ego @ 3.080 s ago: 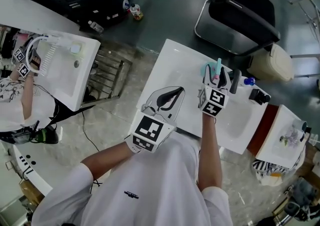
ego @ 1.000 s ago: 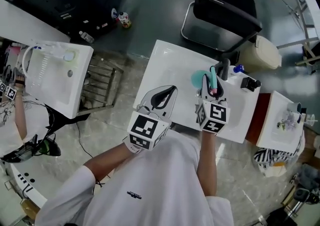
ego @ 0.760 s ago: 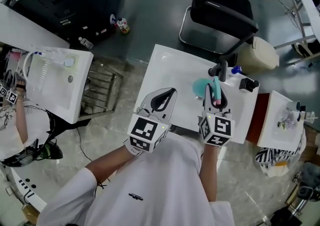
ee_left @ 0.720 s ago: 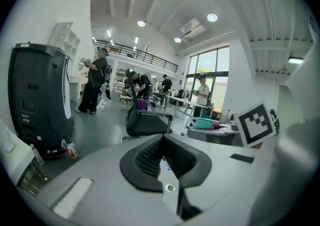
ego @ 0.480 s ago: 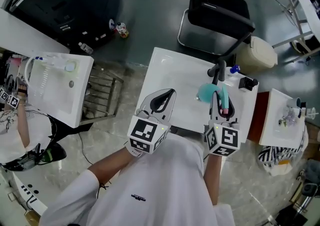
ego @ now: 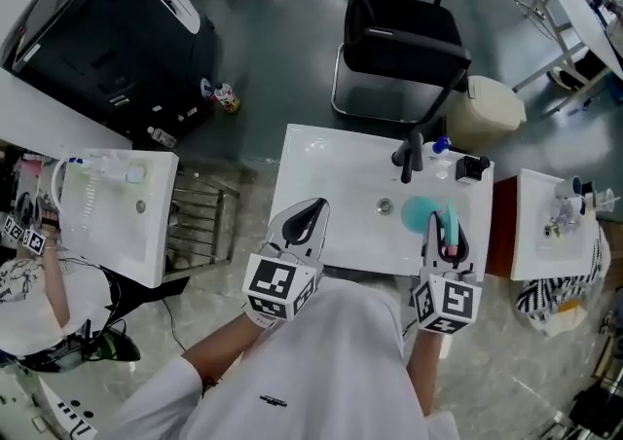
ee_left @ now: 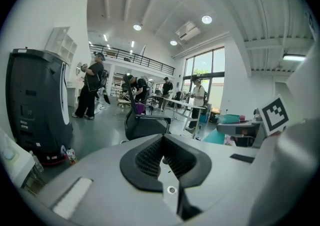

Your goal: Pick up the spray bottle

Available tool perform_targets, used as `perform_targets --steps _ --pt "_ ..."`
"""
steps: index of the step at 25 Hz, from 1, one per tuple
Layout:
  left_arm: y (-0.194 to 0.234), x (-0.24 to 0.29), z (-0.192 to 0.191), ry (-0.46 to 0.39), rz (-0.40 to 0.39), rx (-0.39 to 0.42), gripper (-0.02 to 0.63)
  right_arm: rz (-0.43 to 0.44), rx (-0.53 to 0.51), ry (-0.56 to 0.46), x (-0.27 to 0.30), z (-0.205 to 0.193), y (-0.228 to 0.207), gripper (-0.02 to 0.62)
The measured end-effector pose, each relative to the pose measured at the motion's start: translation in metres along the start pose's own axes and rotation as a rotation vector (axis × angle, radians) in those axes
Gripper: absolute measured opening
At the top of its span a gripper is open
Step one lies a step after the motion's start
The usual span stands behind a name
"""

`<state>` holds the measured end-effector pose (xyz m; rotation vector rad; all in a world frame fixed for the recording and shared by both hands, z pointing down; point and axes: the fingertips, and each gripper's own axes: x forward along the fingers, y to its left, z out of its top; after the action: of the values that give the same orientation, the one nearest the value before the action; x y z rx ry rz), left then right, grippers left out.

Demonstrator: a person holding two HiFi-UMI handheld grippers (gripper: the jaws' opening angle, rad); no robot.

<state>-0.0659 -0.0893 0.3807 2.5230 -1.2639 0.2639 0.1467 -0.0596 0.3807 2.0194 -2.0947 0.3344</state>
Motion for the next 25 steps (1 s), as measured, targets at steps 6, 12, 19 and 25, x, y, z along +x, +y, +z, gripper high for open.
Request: perform_targets --steps 6,12,19,25 --pt "0.0 0.0 0.001 -0.004 0.002 0.001 0.005 -0.021 0.019 0.0 -0.009 -0.008 -0.005 0.124" --pt "0.003 0.001 -0.004 0.01 0.003 0.003 0.005 -0.025 0.012 0.008 -0.014 -0.017 -0.004 0.124" --pt "0.005 0.003 -0.002 0.008 0.006 0.002 0.005 -0.013 0.011 0.011 -0.013 -0.021 0.0 0.124" --pt "0.002 0.005 -0.001 0.009 0.004 0.005 0.005 -0.007 0.015 0.01 -0.011 -0.02 -0.001 0.124"
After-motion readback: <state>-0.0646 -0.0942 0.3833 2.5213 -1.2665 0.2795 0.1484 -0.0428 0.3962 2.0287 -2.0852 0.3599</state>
